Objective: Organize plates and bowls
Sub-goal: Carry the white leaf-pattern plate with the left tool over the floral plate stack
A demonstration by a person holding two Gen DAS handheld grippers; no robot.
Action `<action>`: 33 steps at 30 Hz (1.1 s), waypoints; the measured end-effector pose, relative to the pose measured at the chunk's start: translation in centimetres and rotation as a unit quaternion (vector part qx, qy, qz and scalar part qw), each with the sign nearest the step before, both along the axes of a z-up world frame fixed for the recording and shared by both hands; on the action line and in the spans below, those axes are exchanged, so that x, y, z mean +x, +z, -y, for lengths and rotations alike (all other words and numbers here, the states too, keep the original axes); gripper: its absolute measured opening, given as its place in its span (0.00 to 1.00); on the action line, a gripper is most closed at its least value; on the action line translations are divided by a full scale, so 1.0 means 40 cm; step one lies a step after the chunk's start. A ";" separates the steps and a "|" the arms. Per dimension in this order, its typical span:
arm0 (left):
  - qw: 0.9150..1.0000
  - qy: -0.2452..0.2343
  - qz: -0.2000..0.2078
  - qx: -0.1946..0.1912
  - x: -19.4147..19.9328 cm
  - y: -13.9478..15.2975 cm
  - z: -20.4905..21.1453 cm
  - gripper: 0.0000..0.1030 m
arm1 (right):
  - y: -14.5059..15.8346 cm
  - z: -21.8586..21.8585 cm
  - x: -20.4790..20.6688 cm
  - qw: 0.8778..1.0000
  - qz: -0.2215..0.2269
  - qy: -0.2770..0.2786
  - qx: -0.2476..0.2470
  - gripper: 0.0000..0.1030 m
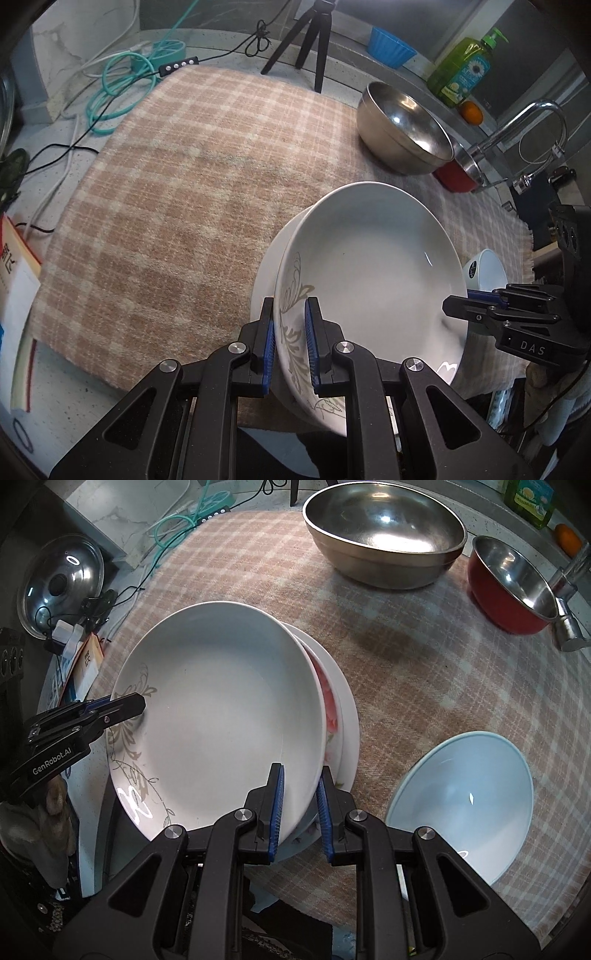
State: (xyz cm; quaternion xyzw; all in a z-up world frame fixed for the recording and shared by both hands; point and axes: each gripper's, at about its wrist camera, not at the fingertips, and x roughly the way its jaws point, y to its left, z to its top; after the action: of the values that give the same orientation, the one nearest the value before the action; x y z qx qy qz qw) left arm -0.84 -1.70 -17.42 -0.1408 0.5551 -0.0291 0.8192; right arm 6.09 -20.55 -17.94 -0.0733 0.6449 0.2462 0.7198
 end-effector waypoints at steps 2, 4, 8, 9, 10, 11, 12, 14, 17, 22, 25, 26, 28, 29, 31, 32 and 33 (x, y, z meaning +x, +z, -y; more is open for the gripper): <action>1.000 -0.001 -0.004 0.003 0.002 -0.007 0.002 0.13 | -0.002 -0.001 0.000 1.000 0.003 0.003 -0.002 0.18; 1.000 -0.001 -0.007 0.003 0.002 -0.013 0.000 0.13 | -0.001 -0.002 0.001 1.000 0.002 0.003 -0.002 0.18; 1.000 -0.005 -0.008 0.008 0.001 -0.013 0.004 0.13 | 0.001 -0.006 -0.001 1.000 0.008 0.009 -0.009 0.18; 1.000 -0.006 -0.010 0.009 0.001 -0.016 0.005 0.13 | 0.002 -0.008 -0.002 1.000 0.011 0.012 -0.012 0.18; 1.000 -0.007 -0.013 0.009 0.002 -0.020 0.005 0.13 | 0.003 -0.010 -0.004 1.000 0.014 0.014 -0.015 0.18; 1.000 -0.008 -0.014 0.009 0.002 -0.022 0.005 0.13 | 0.002 -0.011 -0.005 1.000 0.015 0.017 -0.018 0.18; 1.000 -0.009 -0.016 0.010 0.002 -0.025 0.006 0.13 | 0.002 -0.012 -0.006 1.000 0.016 0.019 -0.020 0.18; 1.000 -0.010 -0.018 0.011 0.002 -0.027 0.006 0.13 | 0.000 -0.017 -0.005 0.999 0.016 0.024 -0.023 0.20; 1.000 -0.015 -0.020 0.013 0.004 -0.027 0.008 0.13 | 0.002 -0.027 -0.011 0.998 0.026 0.034 -0.037 0.21; 0.999 -0.020 -0.023 0.014 0.010 -0.029 0.009 0.13 | 0.007 -0.038 -0.015 0.997 0.036 0.042 -0.048 0.37; 0.999 -0.023 -0.023 0.019 0.013 -0.027 0.014 0.14 | 0.013 -0.041 -0.016 0.996 0.049 0.048 -0.056 0.41; 0.999 -0.023 -0.023 0.019 0.015 -0.027 0.014 0.14 | 0.014 -0.040 -0.016 0.996 0.046 0.048 -0.053 0.43; 0.999 -0.024 -0.024 0.019 0.017 -0.028 0.014 0.14 | 0.014 -0.036 -0.014 0.997 0.045 0.046 -0.049 0.43; 0.999 -0.025 -0.024 0.018 0.020 -0.029 0.013 0.14 | 0.014 -0.035 -0.014 0.997 0.045 0.046 -0.048 0.43; 0.999 -0.027 -0.025 0.018 0.021 -0.029 0.012 0.14 | 0.018 -0.032 -0.011 0.997 0.045 0.041 -0.043 0.43; 0.999 -0.027 -0.025 0.018 0.022 -0.028 0.011 0.14 | 0.020 -0.032 -0.010 0.997 0.046 0.040 -0.041 0.43; 0.999 -0.028 -0.024 0.017 0.022 -0.026 0.010 0.14 | 0.024 -0.032 -0.010 0.997 0.048 0.039 -0.039 0.43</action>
State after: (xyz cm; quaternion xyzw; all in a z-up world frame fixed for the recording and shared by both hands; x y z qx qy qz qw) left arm 0.05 -2.10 -18.45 -0.1120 0.5790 -0.0387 0.8066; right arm 5.70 -19.29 -17.00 -0.1381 0.6154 0.2449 0.7363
